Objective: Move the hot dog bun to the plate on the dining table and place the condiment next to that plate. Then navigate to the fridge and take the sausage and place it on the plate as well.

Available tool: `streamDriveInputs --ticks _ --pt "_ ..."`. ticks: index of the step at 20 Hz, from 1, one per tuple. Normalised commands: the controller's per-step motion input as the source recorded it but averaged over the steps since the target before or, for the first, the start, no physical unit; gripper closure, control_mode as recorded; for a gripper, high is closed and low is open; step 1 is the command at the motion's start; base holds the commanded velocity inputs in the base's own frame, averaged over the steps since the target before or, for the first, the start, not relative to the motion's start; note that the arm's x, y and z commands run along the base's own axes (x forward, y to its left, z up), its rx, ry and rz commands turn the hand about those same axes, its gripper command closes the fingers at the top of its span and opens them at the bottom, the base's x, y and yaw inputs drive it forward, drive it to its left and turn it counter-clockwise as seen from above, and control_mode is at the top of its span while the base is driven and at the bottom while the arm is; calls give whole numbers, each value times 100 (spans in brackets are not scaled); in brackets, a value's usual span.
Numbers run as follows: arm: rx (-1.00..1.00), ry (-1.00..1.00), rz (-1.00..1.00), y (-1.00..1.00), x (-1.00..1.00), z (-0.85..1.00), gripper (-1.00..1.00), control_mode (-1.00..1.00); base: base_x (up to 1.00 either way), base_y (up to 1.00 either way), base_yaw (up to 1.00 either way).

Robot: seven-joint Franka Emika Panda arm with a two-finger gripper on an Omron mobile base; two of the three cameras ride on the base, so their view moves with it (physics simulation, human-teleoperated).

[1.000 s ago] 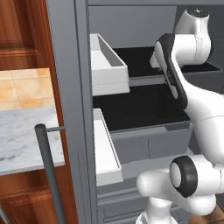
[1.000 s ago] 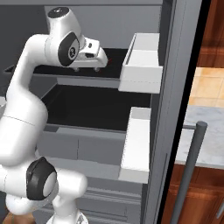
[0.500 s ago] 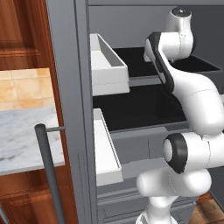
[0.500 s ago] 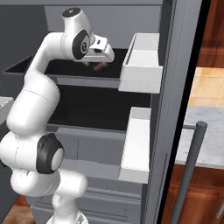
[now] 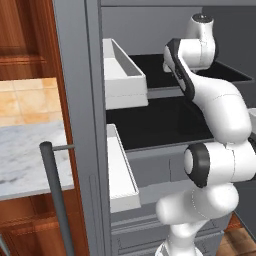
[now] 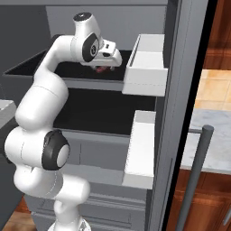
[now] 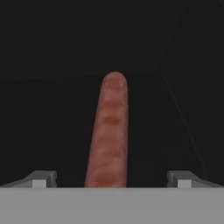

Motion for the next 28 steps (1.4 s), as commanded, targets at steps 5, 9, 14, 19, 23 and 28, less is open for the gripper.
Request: streamDriveInputs --ticks 5,9,14,19,23,28 --pt "0 4 0 0 24 -34 100 -100 0 0 0" --pt "0 1 0 2 -1 -18 100 -100 0 0 0" --pt "0 -12 0 10 -53 0 100 -100 0 0 0" --pt "0 -23 0 4 -98 5 100 -100 0 0 0" --pt "0 -17 0 7 -100 14 100 -100 0 0 0" --pt "0 -10 0 6 -100 19 100 -100 0 0 0"
